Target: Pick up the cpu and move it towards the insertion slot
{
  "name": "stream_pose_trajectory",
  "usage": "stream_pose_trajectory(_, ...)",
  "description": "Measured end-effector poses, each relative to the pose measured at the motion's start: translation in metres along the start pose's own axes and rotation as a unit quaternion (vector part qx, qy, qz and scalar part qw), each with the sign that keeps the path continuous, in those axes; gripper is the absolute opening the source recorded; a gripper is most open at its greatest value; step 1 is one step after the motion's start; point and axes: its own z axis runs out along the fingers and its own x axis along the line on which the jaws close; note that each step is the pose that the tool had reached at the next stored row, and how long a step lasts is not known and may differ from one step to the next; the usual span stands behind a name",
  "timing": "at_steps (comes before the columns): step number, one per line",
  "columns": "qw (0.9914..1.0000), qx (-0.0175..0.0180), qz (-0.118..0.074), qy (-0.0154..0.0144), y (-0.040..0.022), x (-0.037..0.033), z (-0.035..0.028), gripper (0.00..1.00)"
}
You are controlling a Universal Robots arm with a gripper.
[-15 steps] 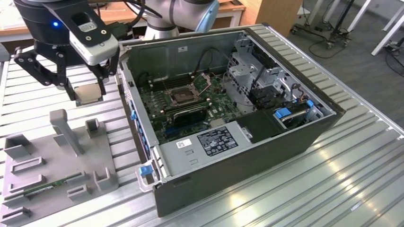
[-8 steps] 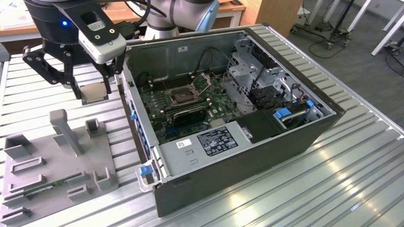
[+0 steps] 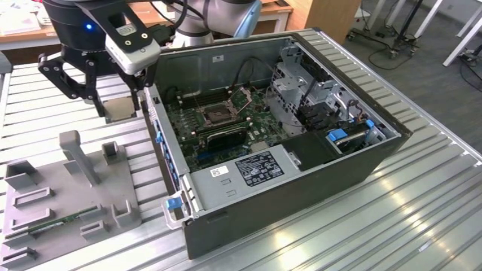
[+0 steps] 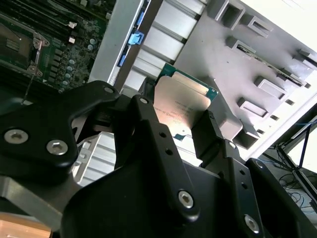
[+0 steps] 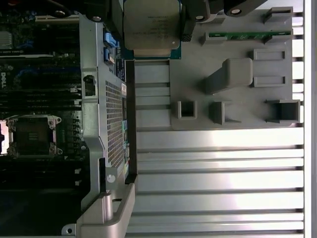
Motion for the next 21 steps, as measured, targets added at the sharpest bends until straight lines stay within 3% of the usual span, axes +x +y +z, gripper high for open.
stream_pose_trajectory(21, 1.00000, 0.0000, 0.000, 0.0000, 0.0013, -0.0320, 0.0000, 0.55)
